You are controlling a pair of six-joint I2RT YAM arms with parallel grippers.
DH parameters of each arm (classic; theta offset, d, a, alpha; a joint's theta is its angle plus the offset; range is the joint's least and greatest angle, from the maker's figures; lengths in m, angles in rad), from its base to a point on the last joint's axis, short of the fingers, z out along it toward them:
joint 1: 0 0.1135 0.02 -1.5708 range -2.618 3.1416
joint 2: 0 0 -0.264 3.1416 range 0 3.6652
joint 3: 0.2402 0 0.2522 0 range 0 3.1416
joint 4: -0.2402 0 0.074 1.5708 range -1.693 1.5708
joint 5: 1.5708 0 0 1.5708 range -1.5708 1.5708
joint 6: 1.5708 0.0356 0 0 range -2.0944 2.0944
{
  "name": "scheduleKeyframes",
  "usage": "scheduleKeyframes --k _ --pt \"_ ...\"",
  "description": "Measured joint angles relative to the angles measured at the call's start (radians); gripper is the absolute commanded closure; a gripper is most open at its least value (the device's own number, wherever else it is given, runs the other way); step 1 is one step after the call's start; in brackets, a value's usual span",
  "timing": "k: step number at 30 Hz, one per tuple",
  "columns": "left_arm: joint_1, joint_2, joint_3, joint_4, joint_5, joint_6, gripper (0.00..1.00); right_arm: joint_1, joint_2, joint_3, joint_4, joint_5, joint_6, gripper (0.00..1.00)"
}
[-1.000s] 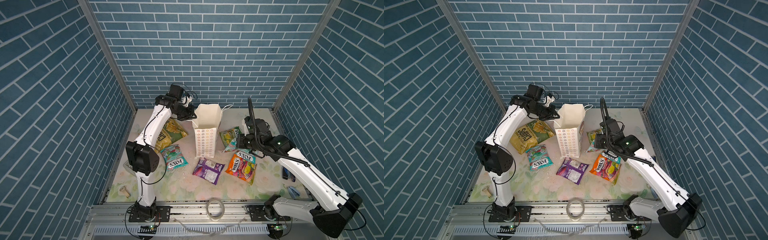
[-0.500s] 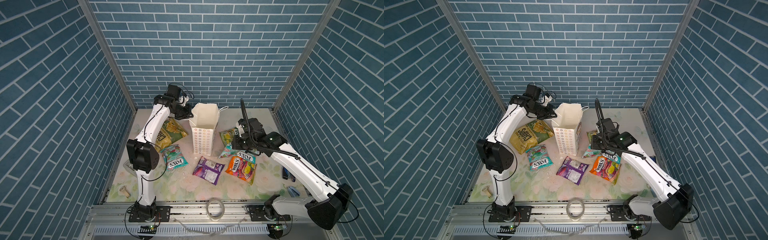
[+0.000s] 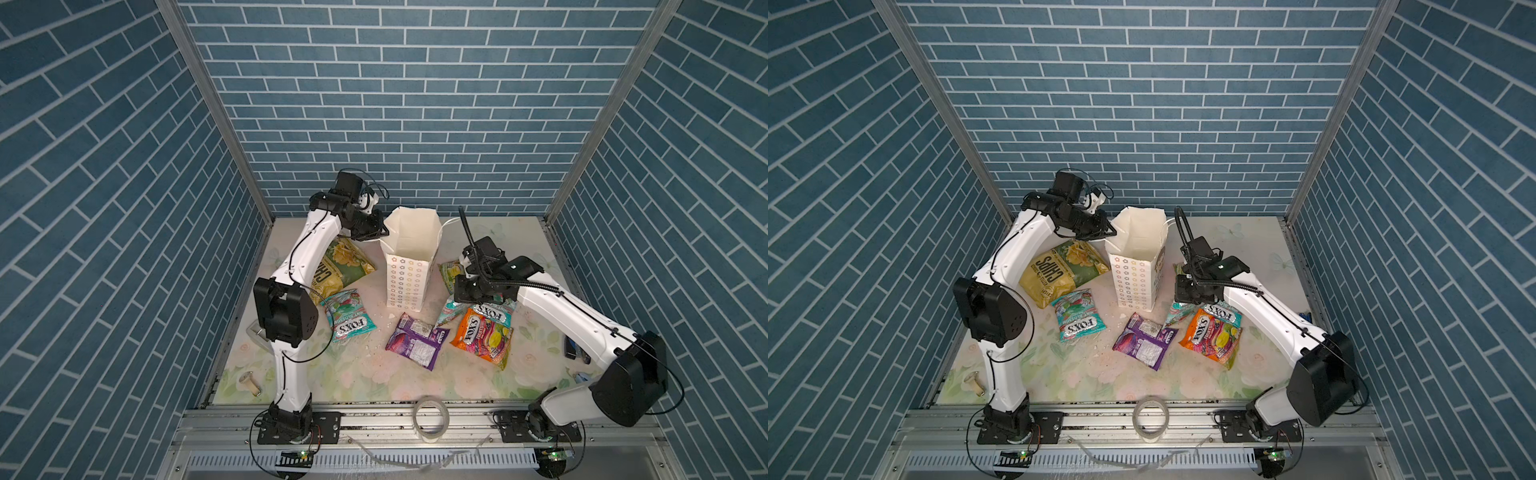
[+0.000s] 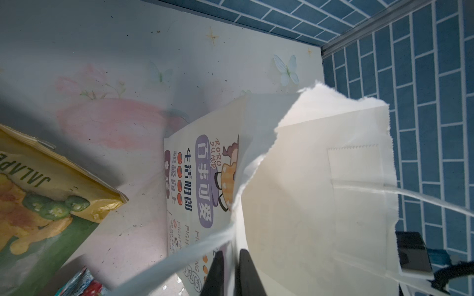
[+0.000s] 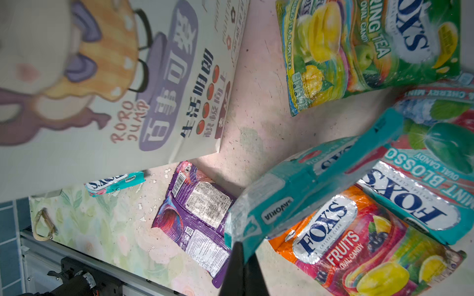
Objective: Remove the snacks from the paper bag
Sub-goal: 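Lower the teal packet onto the table beside the bag with the right gripper, then open the right gripper on the teal packet while the left releases the bag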
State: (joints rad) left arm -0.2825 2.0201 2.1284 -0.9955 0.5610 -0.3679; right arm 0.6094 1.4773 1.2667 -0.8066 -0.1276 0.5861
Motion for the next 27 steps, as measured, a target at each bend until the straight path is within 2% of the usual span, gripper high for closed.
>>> scheduleKeyframes --k 12,15,17,20,24,27 --pt "0.000 -0.043 0.000 0.003 -0.002 -0.008 0.66 -0.001 0.082 0.029 0.082 -0.076 0.005 1.00" --pt "0.000 -0.051 0.000 0.008 0.000 -0.011 0.65 -0.001 0.092 0.029 0.109 -0.101 0.011 0.94" --pt "0.000 -0.057 0.000 0.009 0.003 -0.016 0.60 -0.001 0.097 0.029 0.121 -0.113 0.011 0.92" --pt "0.000 -0.066 0.000 0.017 0.009 -0.020 0.61 -0.001 0.098 0.029 0.139 -0.130 0.014 0.88" --pt "-0.002 -0.090 0.000 0.034 0.014 -0.025 0.62 -0.001 0.098 0.029 0.157 -0.148 0.022 0.78" --pt "-0.003 -0.116 0.000 0.045 0.012 -0.029 0.62 -0.002 0.098 0.028 0.169 -0.158 0.020 0.76"
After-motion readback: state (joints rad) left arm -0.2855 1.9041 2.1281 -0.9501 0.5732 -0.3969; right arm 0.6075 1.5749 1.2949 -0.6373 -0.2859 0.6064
